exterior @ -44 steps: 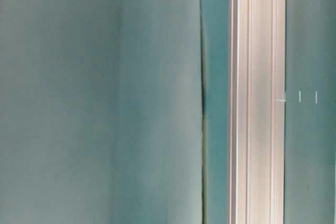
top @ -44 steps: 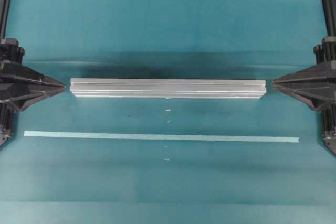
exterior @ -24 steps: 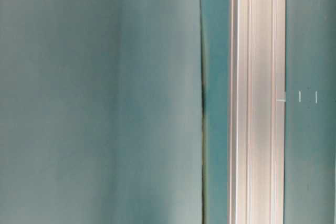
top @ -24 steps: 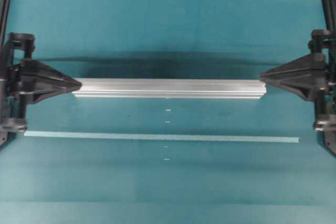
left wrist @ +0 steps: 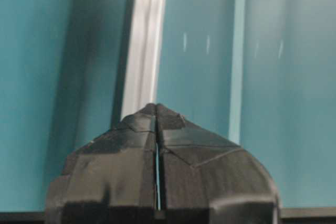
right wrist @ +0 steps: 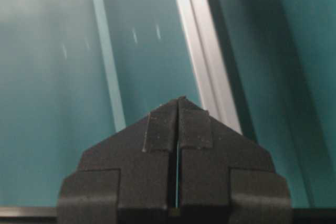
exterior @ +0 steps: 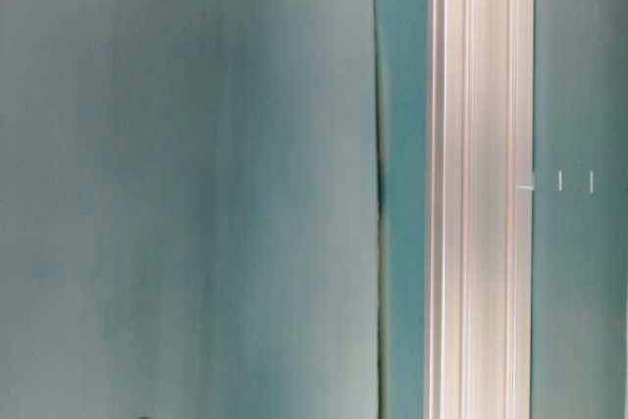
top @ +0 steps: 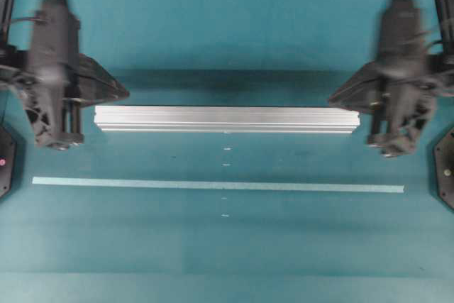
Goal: Lift the metal rail with both hands and move it towards you.
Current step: 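Move both grippers over the two ends of the silver rail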
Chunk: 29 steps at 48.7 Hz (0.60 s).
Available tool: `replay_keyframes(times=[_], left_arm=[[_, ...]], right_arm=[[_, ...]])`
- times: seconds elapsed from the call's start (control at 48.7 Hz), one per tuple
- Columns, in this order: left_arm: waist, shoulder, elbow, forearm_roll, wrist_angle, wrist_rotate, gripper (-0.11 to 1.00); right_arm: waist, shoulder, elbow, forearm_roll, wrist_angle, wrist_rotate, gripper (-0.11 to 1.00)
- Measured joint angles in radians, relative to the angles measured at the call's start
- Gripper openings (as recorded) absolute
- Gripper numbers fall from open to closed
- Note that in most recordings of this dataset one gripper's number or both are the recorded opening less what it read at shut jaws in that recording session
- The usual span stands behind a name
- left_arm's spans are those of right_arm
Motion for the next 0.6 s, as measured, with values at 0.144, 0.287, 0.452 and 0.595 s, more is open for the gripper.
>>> replay_keyframes(times=[0.144, 0.287, 0.452, 0.595], left_arm=[[0.005, 0.097, -0.071, 0.006, 0.114, 0.04, -0.06], [0.031, 0.183, -0.133, 0.009, 0.195, 0.109, -0.06], [0.043, 0.267, -0.186, 0.009, 0.265, 0.143, -0.06], [0.043, 0.337, -0.213, 0.009, 0.311, 0.144, -0.06]], right_arm=[[-0.008, 0.132, -0.11, -0.023, 0.144, -0.038, -0.02], [-0.018, 0.256, -0.201, -0.037, 0.267, -0.104, -0.02], [-0.026, 0.353, -0.259, -0.046, 0.353, -0.175, -0.02], [-0.029, 0.408, -0.29, -0.046, 0.364, -0.213, -0.02]])
